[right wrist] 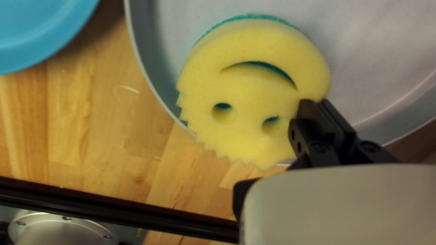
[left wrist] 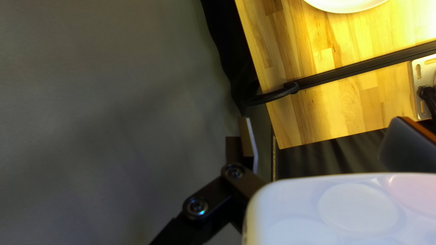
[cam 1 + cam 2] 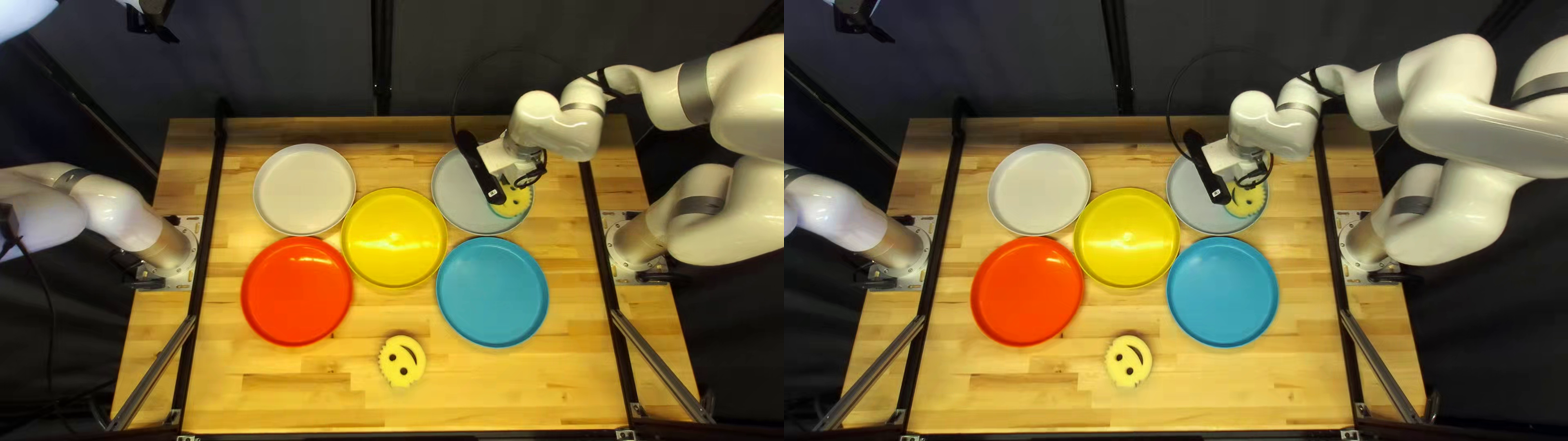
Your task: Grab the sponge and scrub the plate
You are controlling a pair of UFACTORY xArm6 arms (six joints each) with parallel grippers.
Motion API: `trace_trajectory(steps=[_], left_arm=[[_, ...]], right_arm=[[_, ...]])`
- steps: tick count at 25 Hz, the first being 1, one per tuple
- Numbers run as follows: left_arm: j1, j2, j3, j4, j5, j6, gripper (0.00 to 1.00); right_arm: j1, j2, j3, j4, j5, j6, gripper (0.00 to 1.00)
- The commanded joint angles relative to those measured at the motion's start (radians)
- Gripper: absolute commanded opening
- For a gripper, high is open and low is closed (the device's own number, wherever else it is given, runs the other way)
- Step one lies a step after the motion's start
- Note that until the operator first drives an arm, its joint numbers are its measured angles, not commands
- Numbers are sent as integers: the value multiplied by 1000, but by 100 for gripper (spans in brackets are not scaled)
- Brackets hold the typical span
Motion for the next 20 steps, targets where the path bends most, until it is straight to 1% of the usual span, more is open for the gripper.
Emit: trace_trajectory(steps=[1,4,9,13,17,20], left_arm=[[0,0,0,0,0,0,100],[0,0,0,0,0,0,100],[0,0,0,0,0,0,100],[0,0,0,0,0,0,100],[0,0,0,0,0,0,100],[0,0,0,0,0,0,100]], right_arm=[[-29,42,-45,8,-4,-35,0],[-53,90,-107,14,4,-61,0],[-75,99,-146,15,23,-80,0],[-69,97,-136,13,11,-69,0],[-23,89,-104,11,-6,-28,0],[18,55,-76,2,15,9,0]])
